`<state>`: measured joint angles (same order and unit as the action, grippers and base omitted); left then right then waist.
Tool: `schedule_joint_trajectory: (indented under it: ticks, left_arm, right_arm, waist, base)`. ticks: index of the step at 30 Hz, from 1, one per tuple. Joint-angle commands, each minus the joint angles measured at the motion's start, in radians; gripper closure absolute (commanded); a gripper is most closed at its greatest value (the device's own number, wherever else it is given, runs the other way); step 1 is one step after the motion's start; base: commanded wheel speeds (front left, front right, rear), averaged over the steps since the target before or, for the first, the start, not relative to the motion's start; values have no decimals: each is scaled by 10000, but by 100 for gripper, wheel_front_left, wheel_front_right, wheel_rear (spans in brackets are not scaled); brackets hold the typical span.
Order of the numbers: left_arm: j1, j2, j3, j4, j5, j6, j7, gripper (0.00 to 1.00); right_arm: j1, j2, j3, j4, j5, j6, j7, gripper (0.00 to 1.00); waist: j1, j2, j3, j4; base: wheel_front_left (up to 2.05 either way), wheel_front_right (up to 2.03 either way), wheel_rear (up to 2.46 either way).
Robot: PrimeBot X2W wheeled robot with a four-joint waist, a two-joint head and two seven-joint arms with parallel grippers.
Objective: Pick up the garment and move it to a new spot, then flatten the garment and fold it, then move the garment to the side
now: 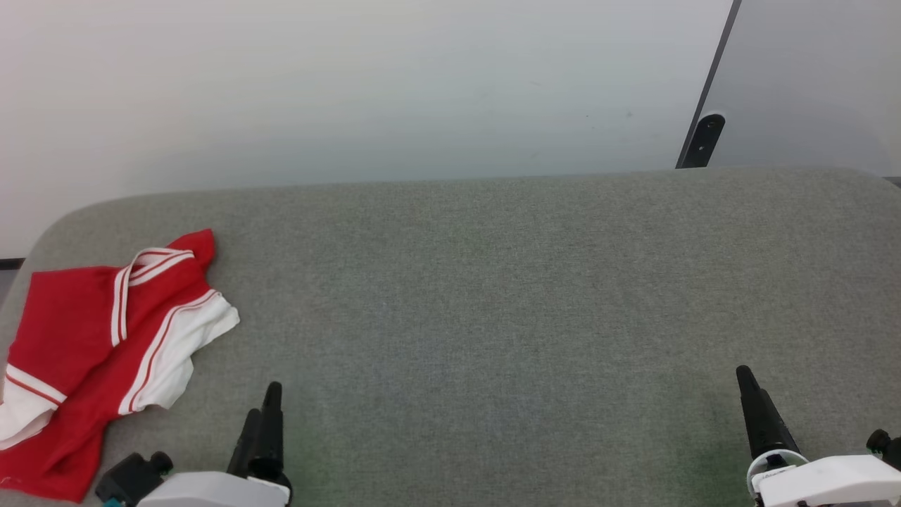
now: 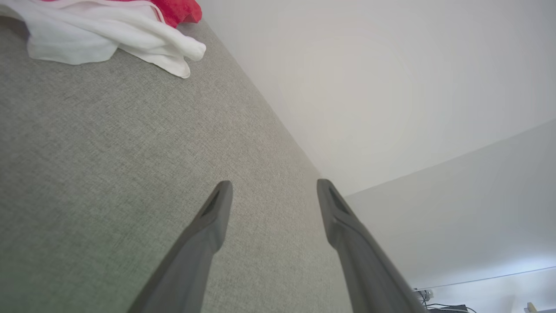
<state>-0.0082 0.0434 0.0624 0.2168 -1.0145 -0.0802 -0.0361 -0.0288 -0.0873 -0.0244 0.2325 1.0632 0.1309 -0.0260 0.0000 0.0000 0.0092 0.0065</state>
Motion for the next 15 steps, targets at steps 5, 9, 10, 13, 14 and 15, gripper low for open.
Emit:
schedule_joint_trajectory:
  ticks: [5, 9, 10, 13, 14, 15]
  left_arm:
    - [50, 48, -227, -310, 1209, 188, -217, 0]
    - [145, 60, -378, -415, 1967, 343, -353, 0]
    - [164, 65, -413, -444, 2141, 383, -386, 0]
    - [213, 116, -524, -516, 2649, 516, -485, 0]
    - [225, 127, -561, -535, 2794, 554, -519, 0]
    - [237, 136, -594, -554, 2921, 578, -556, 0]
  right_arm:
    - [30, -123, 155, -298, -1151, 0, -100, 0]
    - [78, -204, 269, -411, -2040, 0, -160, 0]
    - [92, -218, 287, -436, -2261, 0, -180, 0]
    - [119, -259, 356, -492, -2897, -1, -203, 0]
    - [132, -263, 367, -510, -3096, -1, -209, 0]
    - [148, -255, 373, -527, -3282, -1, -227, 0]
  waist:
    - [0, 0, 16, 8]
    - [0, 0, 23, 10]
    - [0, 0, 22, 12]
    - [0, 0, 25, 18]
    - [0, 0, 25, 20]
    - [0, 0, 26, 23]
  base:
    - [0, 0, 0]
    - [0, 0, 0]
    - [0, 0, 0]
    - [0, 0, 0]
    - [0, 0, 0]
    - [0, 0, 0]
